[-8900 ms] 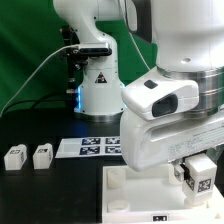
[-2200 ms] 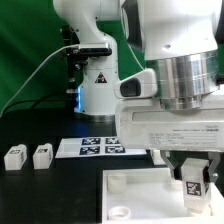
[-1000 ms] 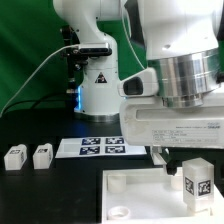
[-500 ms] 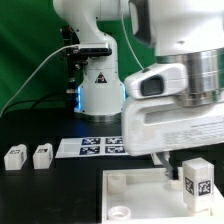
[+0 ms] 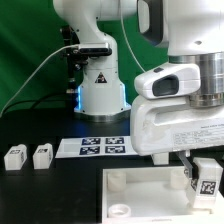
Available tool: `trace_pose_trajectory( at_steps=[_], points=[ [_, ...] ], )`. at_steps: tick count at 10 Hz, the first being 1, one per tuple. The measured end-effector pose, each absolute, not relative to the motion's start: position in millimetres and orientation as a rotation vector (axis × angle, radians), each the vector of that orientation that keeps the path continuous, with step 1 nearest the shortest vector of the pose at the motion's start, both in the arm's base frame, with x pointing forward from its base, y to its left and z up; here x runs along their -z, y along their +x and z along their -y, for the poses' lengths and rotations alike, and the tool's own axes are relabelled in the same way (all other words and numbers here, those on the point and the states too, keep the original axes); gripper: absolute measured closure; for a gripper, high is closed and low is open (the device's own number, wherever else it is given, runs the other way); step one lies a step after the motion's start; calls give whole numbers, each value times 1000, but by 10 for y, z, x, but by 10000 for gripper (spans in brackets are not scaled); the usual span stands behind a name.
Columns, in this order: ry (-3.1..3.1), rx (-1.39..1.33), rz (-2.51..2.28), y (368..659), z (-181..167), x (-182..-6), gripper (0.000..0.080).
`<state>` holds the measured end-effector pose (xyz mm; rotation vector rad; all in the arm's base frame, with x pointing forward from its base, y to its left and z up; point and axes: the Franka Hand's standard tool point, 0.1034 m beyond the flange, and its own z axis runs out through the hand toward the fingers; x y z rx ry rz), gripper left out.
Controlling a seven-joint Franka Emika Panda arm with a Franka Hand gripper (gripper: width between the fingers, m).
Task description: Assemble one leg
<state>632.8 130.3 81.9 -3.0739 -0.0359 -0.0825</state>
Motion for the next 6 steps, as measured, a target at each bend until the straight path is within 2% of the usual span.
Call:
trace_pose_trajectory(
  at_steps=[6],
  points=[
    [-2728,100,-1293,6386,-1193,-799,486]
  ],
)
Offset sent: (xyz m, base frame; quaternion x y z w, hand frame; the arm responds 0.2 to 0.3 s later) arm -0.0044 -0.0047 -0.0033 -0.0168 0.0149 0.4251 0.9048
